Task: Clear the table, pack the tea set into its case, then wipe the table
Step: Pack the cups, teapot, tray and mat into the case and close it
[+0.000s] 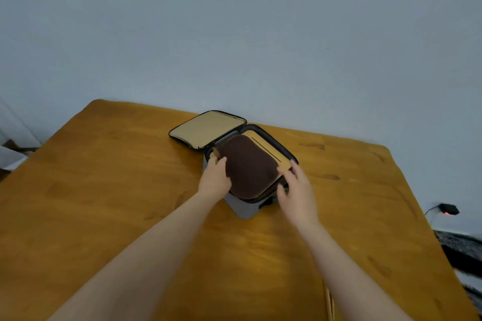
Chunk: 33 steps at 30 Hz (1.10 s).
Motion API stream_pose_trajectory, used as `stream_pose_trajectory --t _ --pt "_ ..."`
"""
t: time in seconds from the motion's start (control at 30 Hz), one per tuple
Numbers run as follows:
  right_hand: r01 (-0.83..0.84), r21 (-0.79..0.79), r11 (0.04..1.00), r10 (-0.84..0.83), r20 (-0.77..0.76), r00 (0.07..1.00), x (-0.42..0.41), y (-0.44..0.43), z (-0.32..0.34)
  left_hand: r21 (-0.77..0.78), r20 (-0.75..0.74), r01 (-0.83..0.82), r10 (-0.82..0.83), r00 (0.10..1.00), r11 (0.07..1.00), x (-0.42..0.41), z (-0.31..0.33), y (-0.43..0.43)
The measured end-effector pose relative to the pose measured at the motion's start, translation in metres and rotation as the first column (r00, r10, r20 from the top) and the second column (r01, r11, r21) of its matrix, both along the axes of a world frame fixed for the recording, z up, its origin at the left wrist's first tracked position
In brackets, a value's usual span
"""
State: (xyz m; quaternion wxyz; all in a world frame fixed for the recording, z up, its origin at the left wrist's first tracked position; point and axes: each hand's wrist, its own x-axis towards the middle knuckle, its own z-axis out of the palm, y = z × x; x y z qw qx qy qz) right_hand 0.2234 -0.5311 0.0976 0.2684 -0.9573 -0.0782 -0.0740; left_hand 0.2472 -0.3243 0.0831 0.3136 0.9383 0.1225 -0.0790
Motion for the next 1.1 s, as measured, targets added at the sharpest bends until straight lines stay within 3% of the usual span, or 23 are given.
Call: stream_pose_trajectory --t 0.07,0.1,0.27,0.57,0.8,0.9,1.03,1.1 --pt "0.046 -0.012 0.999 -0.047 -0.084 0.995 -0.024 -0.022 -0.028 0.349 0.005 0.038 -0.042 0.999 0.936 -0.003 -0.005 0.001" --pt "0.09 -0.017 0.996 -0.092 -0.128 0.988 -0.034 -0.033 -0.041 0.447 0.026 0.038 -0.055 0.998 0.894 -0.005 -0.008 0.0" --pt "0.316 -0.034 0.948 -0.313 -0.273 0.91 -0.073 -0.071 -0.069 0.637 0.064 0.134 -0.226 0.972 0.759 -0.011 -0.024 0.003" --pt "0.431 -0.015 0.902 -0.411 -0.331 0.849 -0.131 -0.105 -0.088 0.607 -0.087 0.209 -0.198 0.976 0.767 -0.007 -0.033 -0.014" --pt "0.46 -0.023 0.888 -0.448 -0.271 0.852 -0.151 -0.122 -0.085 0.534 -0.134 0.175 -0.121 0.983 0.827 0.006 -0.037 -0.025" --pt "0.479 -0.085 0.874 -0.484 -0.246 0.84 -0.155 -0.125 -0.081 0.447 -0.033 0.07 -0.062 0.998 0.892 0.006 -0.039 -0.027" --pt "0.381 -0.383 0.841 -0.518 -0.373 0.77 -0.158 -0.116 -0.077 0.24 0.245 -0.162 0.102 0.964 0.957 -0.015 -0.038 -0.04" --pt "0.342 -0.448 0.826 -0.542 -0.467 0.699 -0.156 -0.108 -0.075 0.025 0.2 -0.307 0.296 0.934 0.951 -0.025 -0.036 -0.048"
